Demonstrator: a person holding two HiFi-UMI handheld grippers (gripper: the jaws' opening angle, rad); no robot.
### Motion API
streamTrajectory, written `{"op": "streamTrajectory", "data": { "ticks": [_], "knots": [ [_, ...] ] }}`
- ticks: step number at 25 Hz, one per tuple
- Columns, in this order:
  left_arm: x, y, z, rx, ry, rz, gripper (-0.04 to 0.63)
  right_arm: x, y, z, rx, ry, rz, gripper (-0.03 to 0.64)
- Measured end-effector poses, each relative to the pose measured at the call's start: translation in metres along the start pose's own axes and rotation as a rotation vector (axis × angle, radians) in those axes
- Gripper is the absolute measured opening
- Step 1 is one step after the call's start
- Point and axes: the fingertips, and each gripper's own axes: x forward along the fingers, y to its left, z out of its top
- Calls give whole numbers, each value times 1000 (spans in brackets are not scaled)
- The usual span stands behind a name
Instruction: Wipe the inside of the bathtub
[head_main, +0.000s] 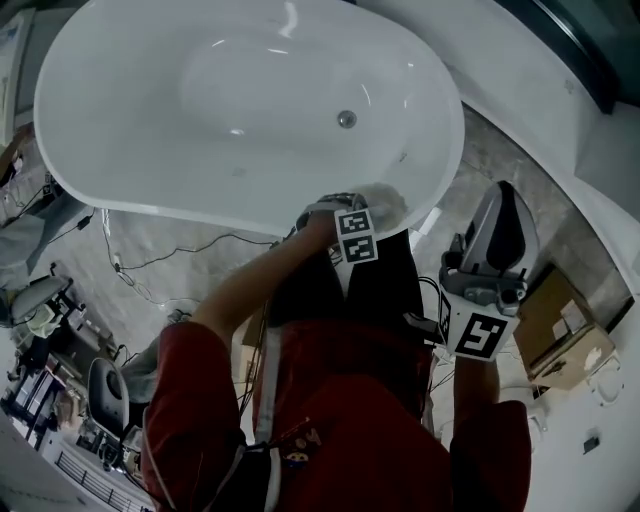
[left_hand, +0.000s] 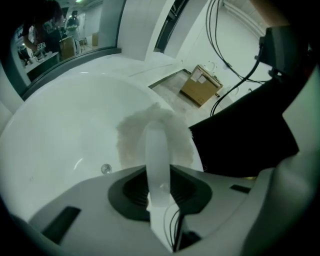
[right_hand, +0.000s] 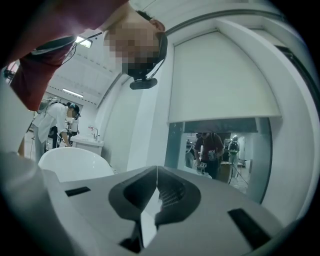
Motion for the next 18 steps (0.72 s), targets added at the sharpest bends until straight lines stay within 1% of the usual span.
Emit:
{"op": "streamTrajectory", "data": {
  "ticks": [5, 8, 10, 13, 18],
  "knots": [
    [18, -3, 1, 34, 71, -6, 92, -5, -6, 7, -9, -3, 13, 12],
    [29, 0, 5, 68, 91, -5, 92, -5, -11, -7, -1, 8, 16, 12],
    [38, 4, 5, 78, 98, -5, 92, -4, -10, -19, 7, 22, 21, 12],
    [53, 10, 1, 70, 106, 6, 92, -5, -8, -37, 20, 38, 35, 12],
    [85, 29, -10, 24, 131, 31, 92, 6, -6, -72, 53, 48, 59, 12]
  ]
}}
